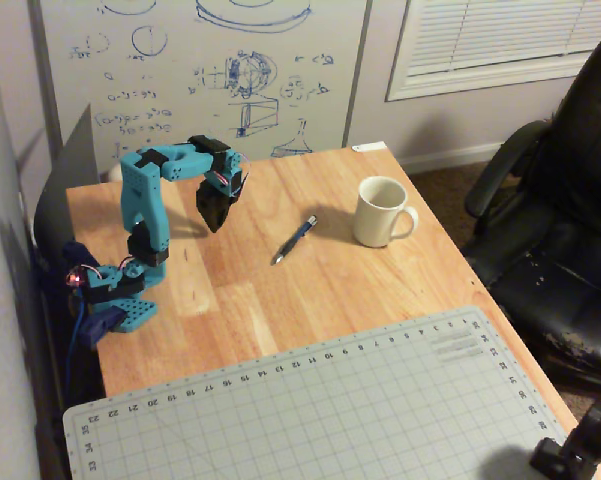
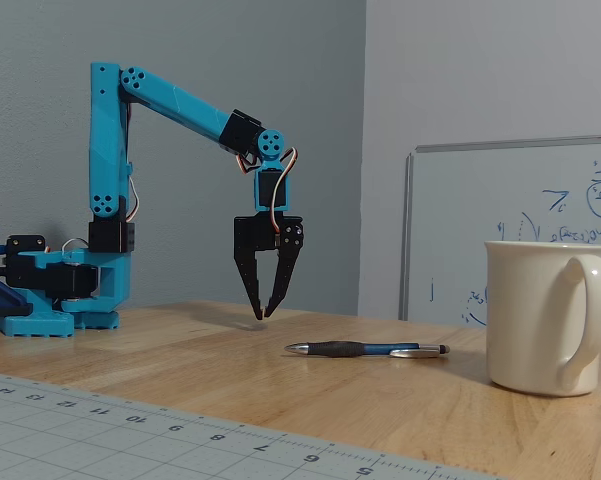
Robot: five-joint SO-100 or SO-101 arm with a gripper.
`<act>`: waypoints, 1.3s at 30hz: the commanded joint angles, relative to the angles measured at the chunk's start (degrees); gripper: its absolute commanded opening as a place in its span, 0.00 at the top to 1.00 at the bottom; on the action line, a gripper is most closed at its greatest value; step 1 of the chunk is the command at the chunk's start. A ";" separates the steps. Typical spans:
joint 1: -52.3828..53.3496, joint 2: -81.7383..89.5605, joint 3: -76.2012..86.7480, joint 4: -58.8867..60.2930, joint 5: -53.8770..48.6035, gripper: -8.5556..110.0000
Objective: Touch the pen.
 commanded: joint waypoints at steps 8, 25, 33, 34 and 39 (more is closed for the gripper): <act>20.57 100.37 61.17 8.88 -0.09 0.92; 20.92 100.37 61.17 8.88 0.26 0.92; 20.92 100.02 61.08 8.88 0.26 0.92; 20.92 99.58 60.91 8.79 0.35 0.92; 20.92 92.90 54.58 8.79 0.35 0.92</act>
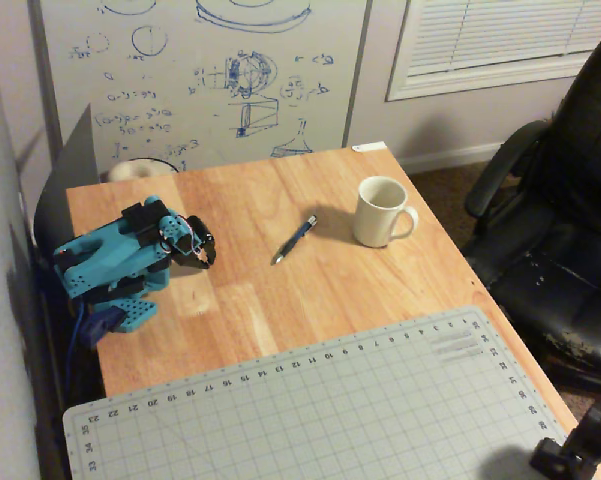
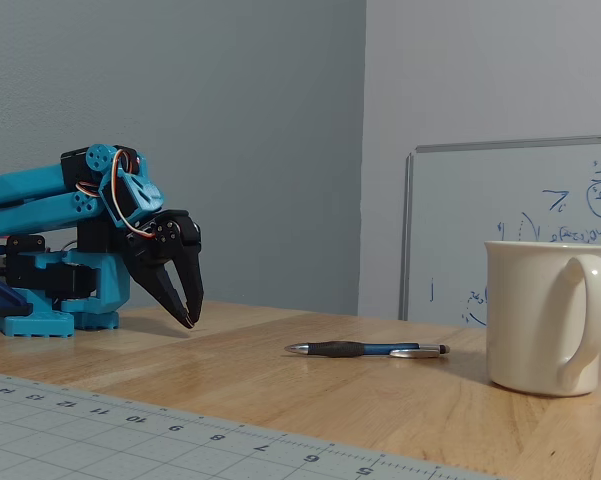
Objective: Touch the pen.
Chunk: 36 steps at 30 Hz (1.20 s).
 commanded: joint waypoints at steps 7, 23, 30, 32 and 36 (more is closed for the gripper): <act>0.26 -28.30 -23.99 -2.29 0.44 0.92; 0.44 -69.87 -66.18 -3.34 0.44 0.92; 0.44 -89.21 -84.11 -3.43 0.44 0.92; 0.35 -93.96 -88.59 -3.43 0.44 0.92; 0.44 -103.10 -95.98 -3.43 0.44 0.92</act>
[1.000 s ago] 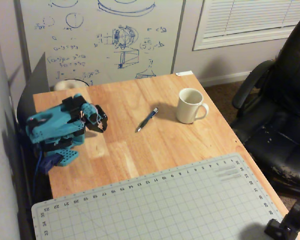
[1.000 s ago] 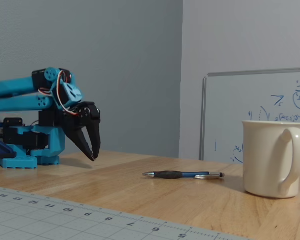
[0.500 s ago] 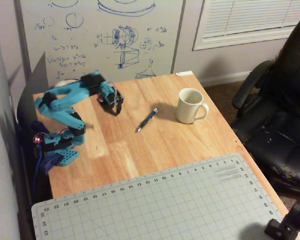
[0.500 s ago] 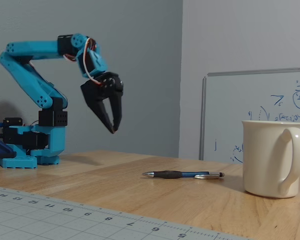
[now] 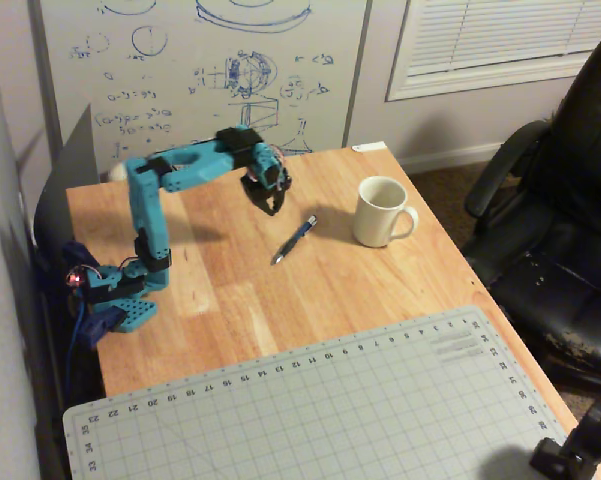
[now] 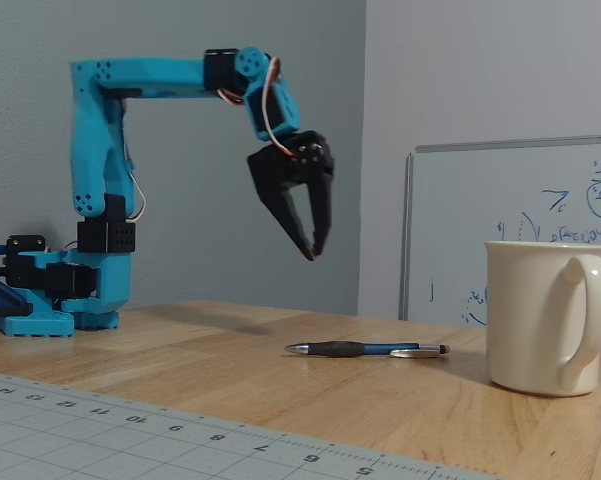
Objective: Touch the pen.
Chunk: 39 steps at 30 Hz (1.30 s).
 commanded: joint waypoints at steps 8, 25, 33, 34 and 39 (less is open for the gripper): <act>1.76 -15.38 -16.52 -0.35 0.53 0.92; 7.21 -19.95 -16.70 -0.88 -0.44 0.92; 7.73 -21.53 -16.08 -0.97 -0.44 0.92; 7.73 -22.50 -16.44 -0.97 -0.44 0.92; 7.65 -24.61 -16.70 -0.97 -0.44 0.92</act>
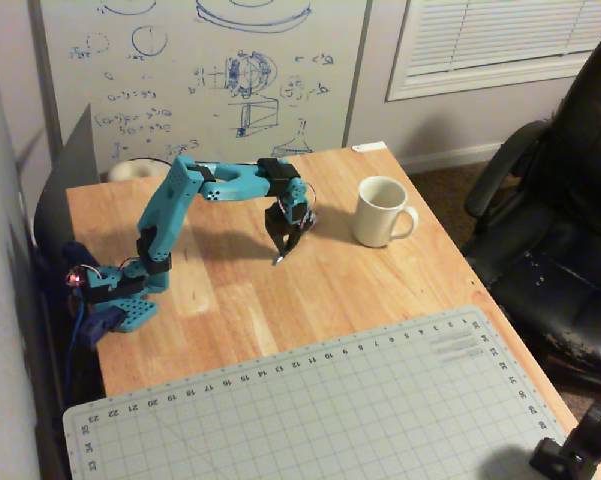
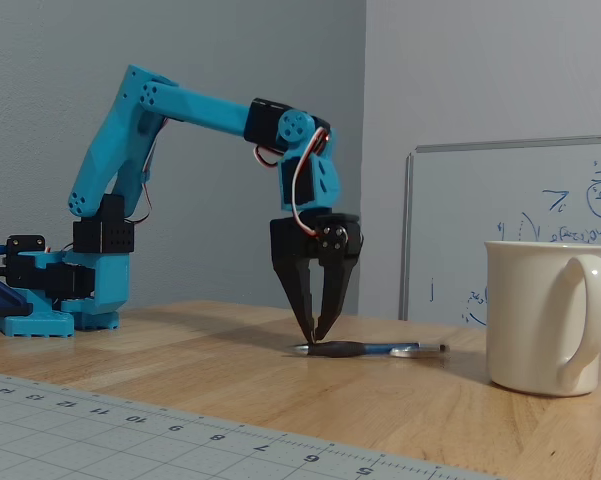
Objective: Touch the pen.
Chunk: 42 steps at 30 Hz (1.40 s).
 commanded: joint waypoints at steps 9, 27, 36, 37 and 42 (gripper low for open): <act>-0.18 1.23 -4.48 -0.97 -0.44 0.92; 0.26 2.90 -4.57 -0.97 0.26 0.92; -2.81 3.52 -4.66 -0.97 0.35 0.92; -3.34 3.52 -4.66 -0.97 0.35 0.92; -3.87 3.52 -4.66 -0.97 0.35 0.92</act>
